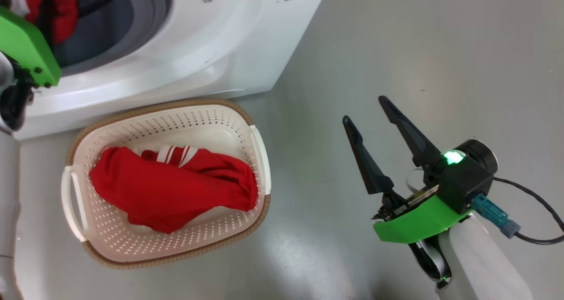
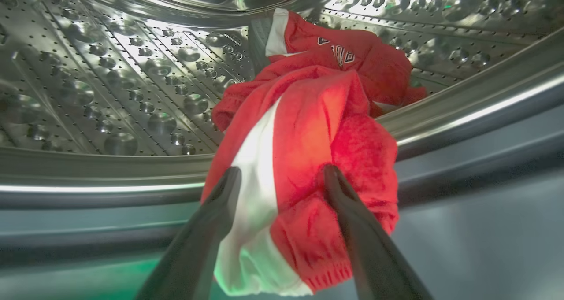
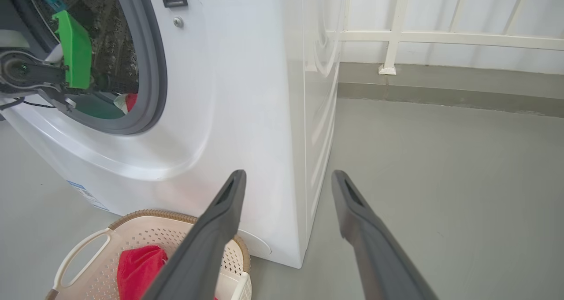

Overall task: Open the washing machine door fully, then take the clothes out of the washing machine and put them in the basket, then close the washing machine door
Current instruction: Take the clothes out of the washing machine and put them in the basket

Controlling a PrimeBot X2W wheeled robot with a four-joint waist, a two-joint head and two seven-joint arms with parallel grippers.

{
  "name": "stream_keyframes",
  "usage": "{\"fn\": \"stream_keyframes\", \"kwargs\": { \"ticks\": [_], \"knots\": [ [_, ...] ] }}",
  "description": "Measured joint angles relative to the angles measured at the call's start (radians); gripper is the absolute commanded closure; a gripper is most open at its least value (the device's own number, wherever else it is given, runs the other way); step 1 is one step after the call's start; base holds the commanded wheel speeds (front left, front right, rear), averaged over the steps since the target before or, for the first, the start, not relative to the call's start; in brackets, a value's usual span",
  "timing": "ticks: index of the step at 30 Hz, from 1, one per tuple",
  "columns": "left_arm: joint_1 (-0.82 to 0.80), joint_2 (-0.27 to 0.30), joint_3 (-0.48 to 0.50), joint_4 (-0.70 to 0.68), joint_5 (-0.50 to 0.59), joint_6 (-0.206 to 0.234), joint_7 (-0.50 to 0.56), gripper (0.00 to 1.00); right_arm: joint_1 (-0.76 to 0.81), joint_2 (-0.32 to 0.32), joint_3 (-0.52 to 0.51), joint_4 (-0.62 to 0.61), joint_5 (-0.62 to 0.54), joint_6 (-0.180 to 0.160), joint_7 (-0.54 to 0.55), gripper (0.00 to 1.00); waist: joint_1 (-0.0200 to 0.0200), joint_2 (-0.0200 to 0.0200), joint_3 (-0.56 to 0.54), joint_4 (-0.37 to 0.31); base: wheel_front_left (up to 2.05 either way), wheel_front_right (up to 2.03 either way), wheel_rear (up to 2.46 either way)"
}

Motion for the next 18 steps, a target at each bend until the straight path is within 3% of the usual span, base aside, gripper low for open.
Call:
{"fn": "stream_keyframes", "kwargs": {
  "ticks": [8, 9, 10, 12, 13, 18],
  "knots": [
    [-0.01, 0.023, -0.023, 0.008, 0.032, 0.043, 0.054, 0.0, -0.007, 0.002, 0.005, 0.004, 0.017, 0.0, 0.0, 0.0, 0.0, 0.0, 0.012, -0.022, 0.0, 0.0, 0.0],
    [-0.01, 0.025, -0.023, 0.007, 0.034, 0.046, 0.057, 0.17, -0.007, 0.002, 0.004, 0.004, 0.017, 0.0, 0.0, 0.0, 0.0001, 0.0, 0.012, -0.023, 0.0, 0.0, 0.0],
    [-0.01, 0.026, -0.024, 0.005, 0.036, 0.056, 0.052, 0.47, -0.007, 0.002, 0.002, 0.004, 0.017, 0.0, 0.0, 0.0, 0.0, 0.0, 0.012, -0.025, 0.0, 0.0, 0.0],
    [-0.01, 0.029, -0.024, 0.0, 0.036, 0.063, 0.044, 0.87, -0.007, 0.002, 0.0, 0.004, 0.017, 0.0, 0.0, 0.0, 0.0, 0.0, 0.012, -0.026, 0.0, 0.0, 0.0],
    [-0.01, 0.029, -0.023, -0.001, 0.035, 0.062, 0.042, 1.0, -0.007, 0.003, -0.003, 0.004, 0.017, 0.0, 0.0, 0.0, 0.0, -0.0001, 0.012, -0.026, 0.0, 0.0, 0.0],
    [-0.007, 0.027, -0.019, -0.012, 0.023, 0.062, 0.04, 1.0, -0.007, 0.005, -0.022, 0.005, 0.017, 0.0, 0.0, 0.0, 0.0, 0.0, 0.01, -0.021, 0.0, 0.0, 0.0]
  ]
}}
